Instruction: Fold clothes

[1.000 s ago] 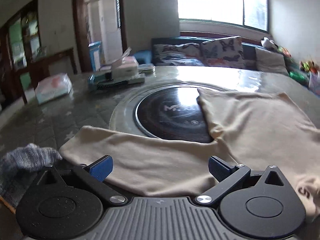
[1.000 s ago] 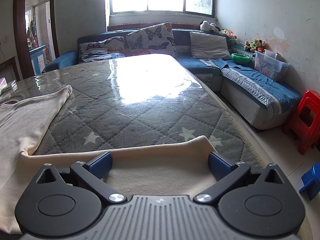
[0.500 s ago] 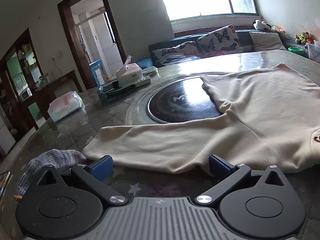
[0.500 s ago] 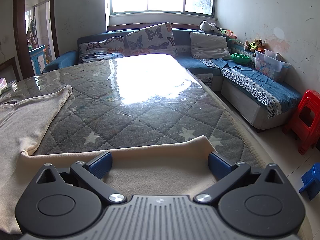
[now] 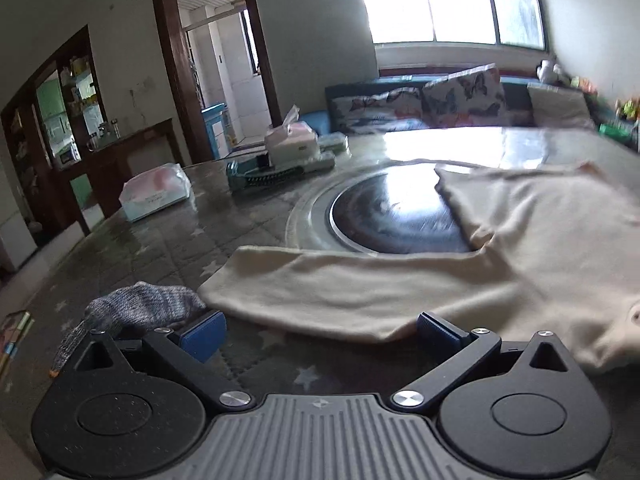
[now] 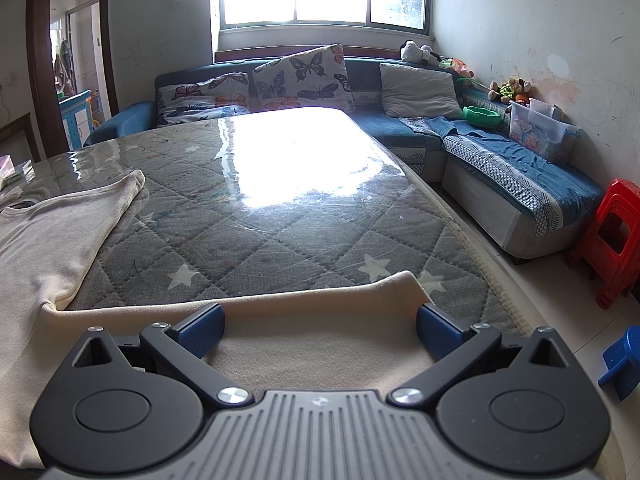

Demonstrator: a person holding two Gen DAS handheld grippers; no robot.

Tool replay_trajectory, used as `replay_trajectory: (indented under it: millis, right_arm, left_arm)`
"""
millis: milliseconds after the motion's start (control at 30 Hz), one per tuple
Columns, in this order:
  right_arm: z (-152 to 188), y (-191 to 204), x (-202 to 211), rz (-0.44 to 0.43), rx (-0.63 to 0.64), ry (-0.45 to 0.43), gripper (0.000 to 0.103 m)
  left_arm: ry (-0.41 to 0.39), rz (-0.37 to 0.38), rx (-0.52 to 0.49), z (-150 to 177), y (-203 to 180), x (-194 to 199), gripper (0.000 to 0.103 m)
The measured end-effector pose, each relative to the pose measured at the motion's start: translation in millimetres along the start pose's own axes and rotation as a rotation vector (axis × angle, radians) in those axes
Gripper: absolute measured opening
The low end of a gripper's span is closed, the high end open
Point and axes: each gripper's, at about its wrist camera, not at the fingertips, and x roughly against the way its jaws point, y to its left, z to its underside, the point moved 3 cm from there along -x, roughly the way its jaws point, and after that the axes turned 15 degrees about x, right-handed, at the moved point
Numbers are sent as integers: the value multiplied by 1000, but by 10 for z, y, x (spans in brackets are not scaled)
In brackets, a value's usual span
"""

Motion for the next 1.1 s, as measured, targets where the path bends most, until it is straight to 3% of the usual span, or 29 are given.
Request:
replay_trajectory:
  millis: [200, 300, 467, 533, 867, 1100]
  right_arm:
    - [2, 0, 0, 0, 0, 0, 103]
    - [2, 2, -1, 0, 0, 0, 103]
    - [1, 0, -1, 0, 1, 0, 103]
    - [0, -1, -1, 1, 1, 0, 103]
    - [-1, -6, -1, 1, 1, 0, 103]
    - [-1, -6, -1, 0, 1, 0, 103]
  left_arm:
    - [3, 104, 42, -99, -181, -62, 103]
    - [38, 54, -8, -48, -265, -233, 103]
    - [114, 46, 92, -25, -100, -393, 103]
    - [107, 23, 99, -67, -81, -384, 103]
    - [86, 136, -35, -406, -735, -615, 103]
    - [132, 145, -161, -513, -1162, -1059, 103]
